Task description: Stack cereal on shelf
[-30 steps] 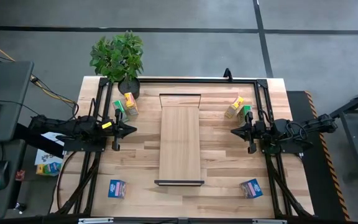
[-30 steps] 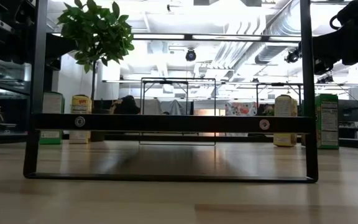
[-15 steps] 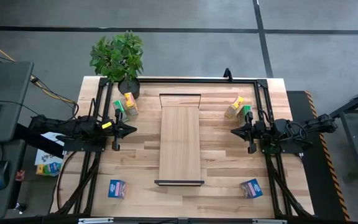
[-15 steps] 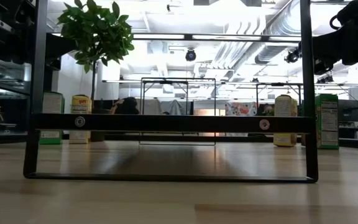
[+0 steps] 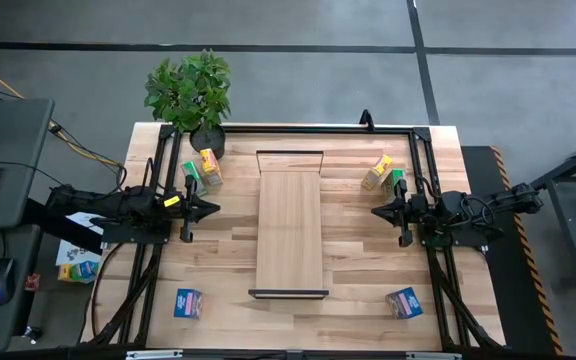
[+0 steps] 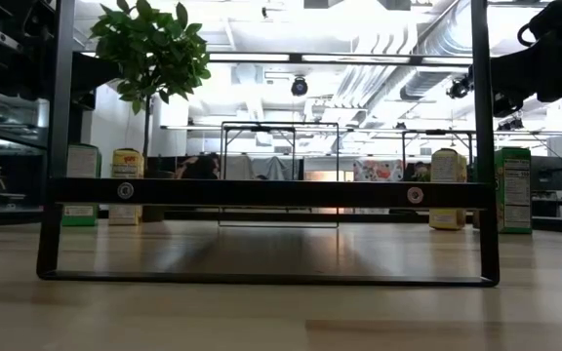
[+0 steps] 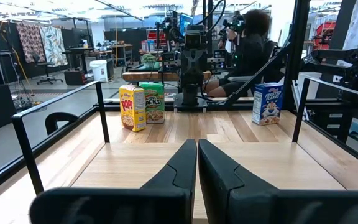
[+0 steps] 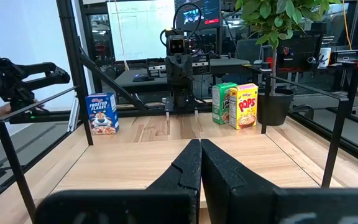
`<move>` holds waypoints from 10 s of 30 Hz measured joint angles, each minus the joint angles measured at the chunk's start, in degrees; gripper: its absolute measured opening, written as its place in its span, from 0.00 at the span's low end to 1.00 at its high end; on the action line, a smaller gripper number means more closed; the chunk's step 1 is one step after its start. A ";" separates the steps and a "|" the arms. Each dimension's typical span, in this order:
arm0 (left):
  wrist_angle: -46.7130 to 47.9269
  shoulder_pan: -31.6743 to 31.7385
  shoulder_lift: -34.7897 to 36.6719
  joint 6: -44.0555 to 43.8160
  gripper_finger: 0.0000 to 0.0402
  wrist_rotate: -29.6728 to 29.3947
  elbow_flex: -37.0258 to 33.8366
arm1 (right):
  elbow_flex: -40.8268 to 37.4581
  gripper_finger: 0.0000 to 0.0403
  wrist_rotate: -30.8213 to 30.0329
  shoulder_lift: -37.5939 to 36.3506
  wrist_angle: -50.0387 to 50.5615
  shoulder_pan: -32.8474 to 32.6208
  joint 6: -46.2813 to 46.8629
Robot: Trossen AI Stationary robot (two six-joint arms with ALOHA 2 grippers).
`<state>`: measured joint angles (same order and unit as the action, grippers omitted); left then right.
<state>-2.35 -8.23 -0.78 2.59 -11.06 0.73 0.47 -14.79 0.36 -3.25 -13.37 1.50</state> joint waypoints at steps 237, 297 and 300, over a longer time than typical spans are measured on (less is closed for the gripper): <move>0.00 0.02 -0.02 0.00 0.02 -0.01 0.00 | 96.94 0.63 -19.26 111.60 72.08 12.49 66.34; 0.00 0.01 -0.02 0.00 0.02 0.00 -0.02 | 82.66 0.63 -1.47 86.85 92.21 3.23 42.33; 0.02 0.01 -0.02 0.00 0.02 0.00 -0.02 | 72.89 0.63 -4.15 77.13 86.23 3.33 45.37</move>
<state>-2.33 -8.22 -0.80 2.59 -11.06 0.71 73.36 -18.94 77.49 82.98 -10.04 46.87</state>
